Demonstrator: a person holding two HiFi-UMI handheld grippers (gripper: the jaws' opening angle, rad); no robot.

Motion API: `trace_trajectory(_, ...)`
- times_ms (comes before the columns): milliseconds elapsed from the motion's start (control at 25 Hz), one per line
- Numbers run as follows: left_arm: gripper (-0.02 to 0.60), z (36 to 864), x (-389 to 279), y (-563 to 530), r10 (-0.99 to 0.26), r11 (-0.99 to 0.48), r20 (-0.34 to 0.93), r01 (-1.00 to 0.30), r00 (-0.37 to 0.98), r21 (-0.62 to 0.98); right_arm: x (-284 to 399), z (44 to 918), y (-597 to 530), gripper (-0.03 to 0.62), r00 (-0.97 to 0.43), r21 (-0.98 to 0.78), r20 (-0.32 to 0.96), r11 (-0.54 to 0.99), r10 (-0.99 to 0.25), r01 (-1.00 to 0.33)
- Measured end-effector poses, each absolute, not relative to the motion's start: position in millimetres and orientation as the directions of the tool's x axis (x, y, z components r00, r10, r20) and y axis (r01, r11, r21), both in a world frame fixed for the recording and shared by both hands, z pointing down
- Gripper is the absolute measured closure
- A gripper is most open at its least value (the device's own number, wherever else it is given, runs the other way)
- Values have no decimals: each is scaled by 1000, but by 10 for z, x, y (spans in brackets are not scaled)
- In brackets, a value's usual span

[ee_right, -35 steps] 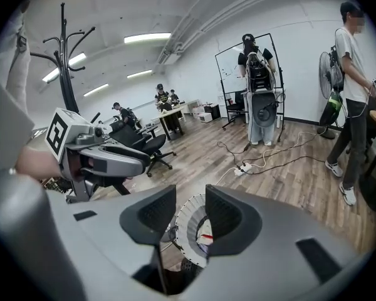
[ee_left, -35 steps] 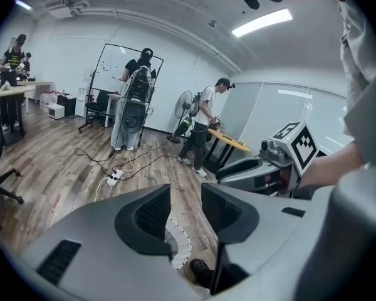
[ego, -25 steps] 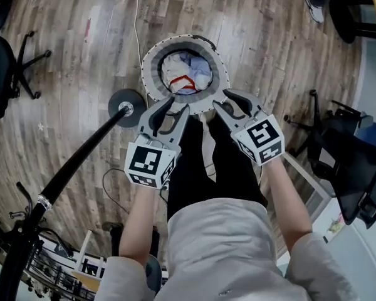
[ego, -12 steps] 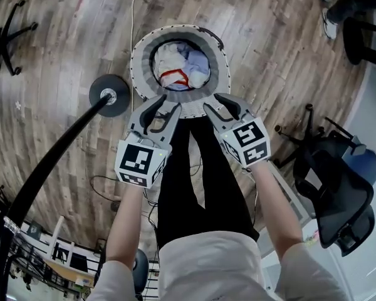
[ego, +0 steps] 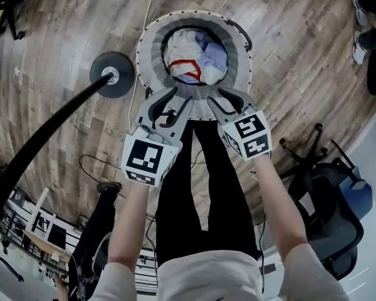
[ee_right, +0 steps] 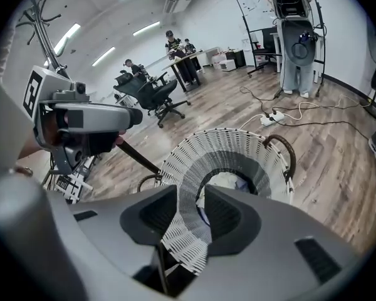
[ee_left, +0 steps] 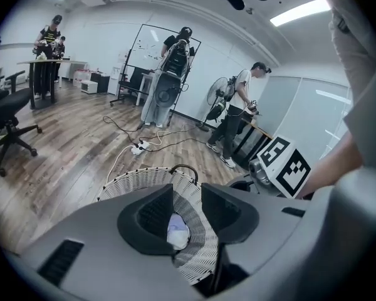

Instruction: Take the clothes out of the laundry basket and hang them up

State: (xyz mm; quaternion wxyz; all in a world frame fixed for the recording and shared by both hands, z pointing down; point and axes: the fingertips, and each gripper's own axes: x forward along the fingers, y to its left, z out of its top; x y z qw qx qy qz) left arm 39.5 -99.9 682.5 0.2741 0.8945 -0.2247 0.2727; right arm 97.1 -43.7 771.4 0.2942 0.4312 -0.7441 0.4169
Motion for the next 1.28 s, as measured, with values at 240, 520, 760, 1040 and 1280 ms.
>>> trace_trajectory(240,436,7144,392,-933,-285,-724,635,-596,717,347,901,8242,-449,451,-488,-390,804,318,-340,-864)
trace_trajectory(520,436,7600,380,-944,-307,-702,661,-632,685,330,888,8877,-494,453,-494,-403,822,326,-282,-856)
trace_trajectory(760,436,7954,390,-996,-311,-689,667,-644,678,333,831,9358,-588,454,-484,-388,839,350,-249,-852)
trace_trajectory(1040,437,8212,371,-1008,-295,-707,674,-629,677,322,881,9789,-514,461,-435,-338,876,378,-208,-862)
trace_trajectory(1280,437,8349,349,-1029,-280,-710,664,-616,693,342,880,10197,-553,461,-402,-320,895,349,-192,-881)
